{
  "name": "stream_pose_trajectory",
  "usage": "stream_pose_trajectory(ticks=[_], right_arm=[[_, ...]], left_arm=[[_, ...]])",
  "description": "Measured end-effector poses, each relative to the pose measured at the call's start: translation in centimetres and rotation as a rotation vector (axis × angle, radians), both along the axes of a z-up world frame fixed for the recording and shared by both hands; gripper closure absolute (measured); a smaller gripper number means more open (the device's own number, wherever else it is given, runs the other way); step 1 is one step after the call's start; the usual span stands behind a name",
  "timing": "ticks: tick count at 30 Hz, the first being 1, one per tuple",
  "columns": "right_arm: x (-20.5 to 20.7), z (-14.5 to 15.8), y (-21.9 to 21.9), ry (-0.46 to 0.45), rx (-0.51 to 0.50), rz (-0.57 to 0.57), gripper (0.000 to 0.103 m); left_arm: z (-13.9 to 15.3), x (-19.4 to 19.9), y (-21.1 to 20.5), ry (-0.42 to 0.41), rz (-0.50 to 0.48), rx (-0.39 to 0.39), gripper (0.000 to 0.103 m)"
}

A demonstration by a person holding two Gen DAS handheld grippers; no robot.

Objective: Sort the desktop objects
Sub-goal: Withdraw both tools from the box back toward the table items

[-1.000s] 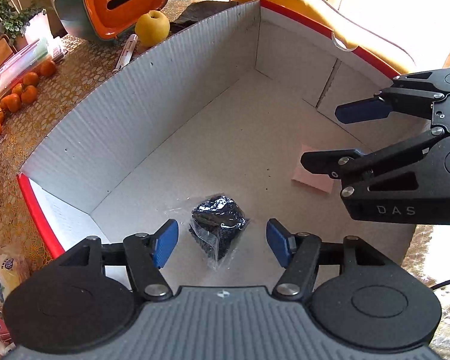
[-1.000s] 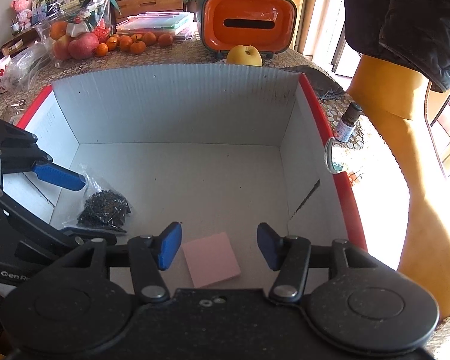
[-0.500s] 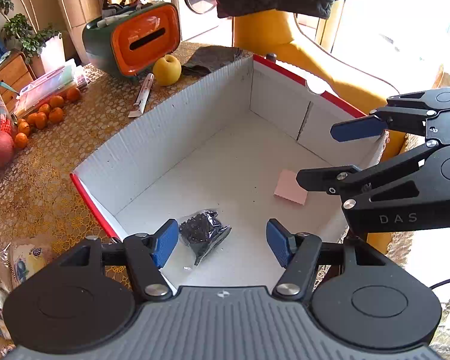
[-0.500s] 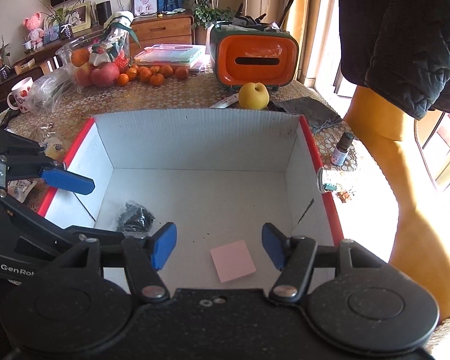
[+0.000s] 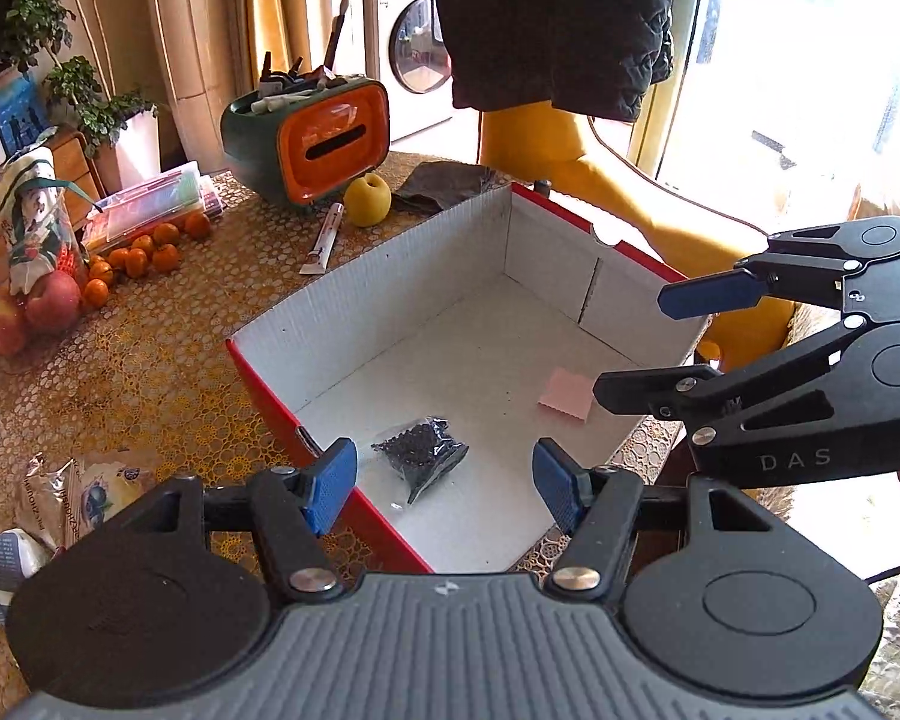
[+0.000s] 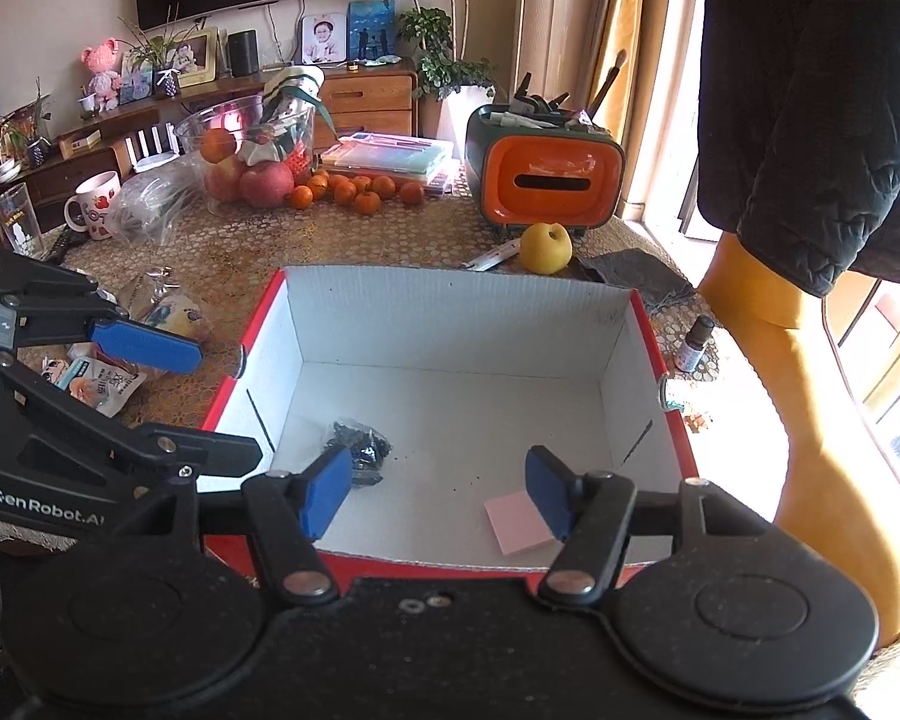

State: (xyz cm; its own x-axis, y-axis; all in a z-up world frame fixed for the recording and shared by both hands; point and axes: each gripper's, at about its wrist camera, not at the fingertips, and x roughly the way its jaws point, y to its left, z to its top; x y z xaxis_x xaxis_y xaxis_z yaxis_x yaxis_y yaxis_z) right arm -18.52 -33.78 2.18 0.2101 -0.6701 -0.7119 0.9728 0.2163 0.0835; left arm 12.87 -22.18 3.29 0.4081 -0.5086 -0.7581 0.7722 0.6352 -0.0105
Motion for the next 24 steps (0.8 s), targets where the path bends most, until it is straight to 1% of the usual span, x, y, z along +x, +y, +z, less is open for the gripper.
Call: stream_pose_trajectory(ticks=[5,11,12,14,17,20,24], right_arm=[[0.8,0.6,1.2,-0.02,-0.015,-0.005,0.036],[1.7,1.2,2.7,-0.028,-0.032,-0.009,0.035],[1.9,1.3,2.9,-0.028,-0.035,-0.01,0.034],[2.3,1.5,3.2,-0.033,-0.041,-0.012,0.028],[3.1,1.5,3.6,-0.03,-0.046,-0.014,0.028],[3.9,1.5,3.7,-0.035,-0.044,-0.016,0.026],[4.8,1.5,4.1,-0.061,-0.046,-0.027,0.022]], left_arm=[[0.6,-1.0,1.5,-0.035,0.01,-0.011,0.039],[1.0,-1.8,3.6,-0.048,0.032,-0.043,0.039],[1.1,-2.0,4.0,-0.052,0.038,-0.048,0.039],[1.1,-2.3,4.6,-0.058,0.049,-0.06,0.039],[1.2,-2.9,5.7,-0.07,0.067,-0.08,0.029],[1.2,-3.3,6.6,-0.085,0.078,-0.078,0.029],[1.2,-3.6,8.1,-0.105,0.101,-0.078,0.023]])
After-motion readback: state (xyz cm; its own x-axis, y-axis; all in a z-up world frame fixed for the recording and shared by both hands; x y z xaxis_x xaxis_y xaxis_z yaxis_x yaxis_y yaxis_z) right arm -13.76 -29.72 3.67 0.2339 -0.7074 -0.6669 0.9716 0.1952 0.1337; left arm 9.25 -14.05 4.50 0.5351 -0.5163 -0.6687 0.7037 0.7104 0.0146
